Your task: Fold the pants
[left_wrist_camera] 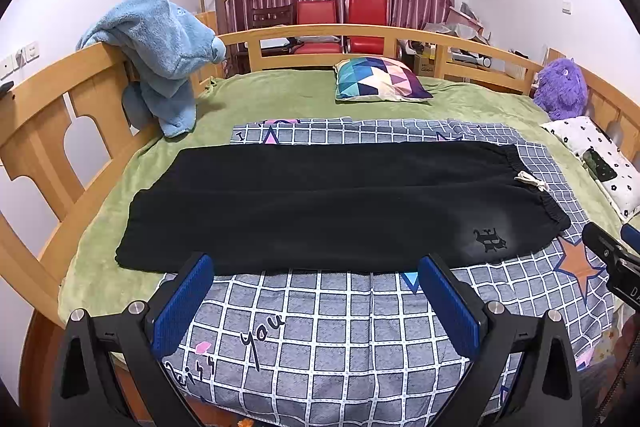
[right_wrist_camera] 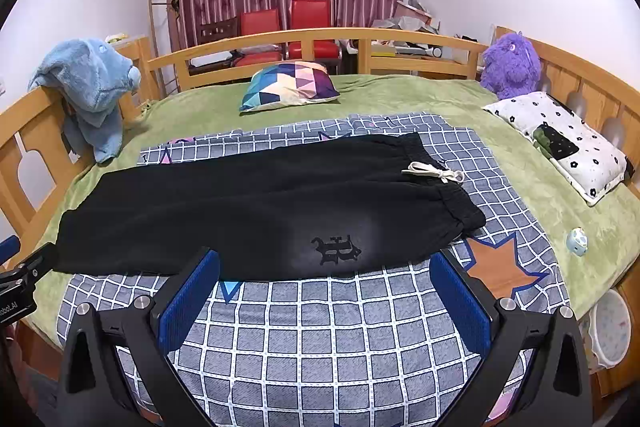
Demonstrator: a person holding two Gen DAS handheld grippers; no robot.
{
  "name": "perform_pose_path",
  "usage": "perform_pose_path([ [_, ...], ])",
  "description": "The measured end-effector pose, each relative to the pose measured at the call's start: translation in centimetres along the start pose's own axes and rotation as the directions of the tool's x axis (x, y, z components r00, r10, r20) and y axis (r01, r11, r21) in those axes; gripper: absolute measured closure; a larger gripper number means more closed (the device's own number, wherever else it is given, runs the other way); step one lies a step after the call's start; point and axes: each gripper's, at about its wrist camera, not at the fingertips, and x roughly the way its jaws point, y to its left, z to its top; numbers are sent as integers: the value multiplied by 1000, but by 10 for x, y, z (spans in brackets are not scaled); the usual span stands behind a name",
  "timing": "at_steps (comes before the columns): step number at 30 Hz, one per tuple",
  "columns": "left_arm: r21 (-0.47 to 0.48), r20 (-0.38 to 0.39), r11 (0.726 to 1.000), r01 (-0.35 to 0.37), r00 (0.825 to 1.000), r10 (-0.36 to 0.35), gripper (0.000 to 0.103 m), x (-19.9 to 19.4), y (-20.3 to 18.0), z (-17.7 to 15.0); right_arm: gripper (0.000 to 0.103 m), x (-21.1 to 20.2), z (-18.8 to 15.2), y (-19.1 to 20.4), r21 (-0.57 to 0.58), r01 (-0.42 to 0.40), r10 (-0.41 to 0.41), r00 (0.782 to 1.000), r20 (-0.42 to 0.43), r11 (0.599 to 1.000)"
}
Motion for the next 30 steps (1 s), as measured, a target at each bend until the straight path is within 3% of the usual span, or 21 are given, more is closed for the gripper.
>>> perform_pose_path([
  [30, -3, -6, 1000, 16, 1000, -16, 0, -7, -9, -3, 0, -1, -4, 9, -12, -5, 5, 1000, 7, 1000],
])
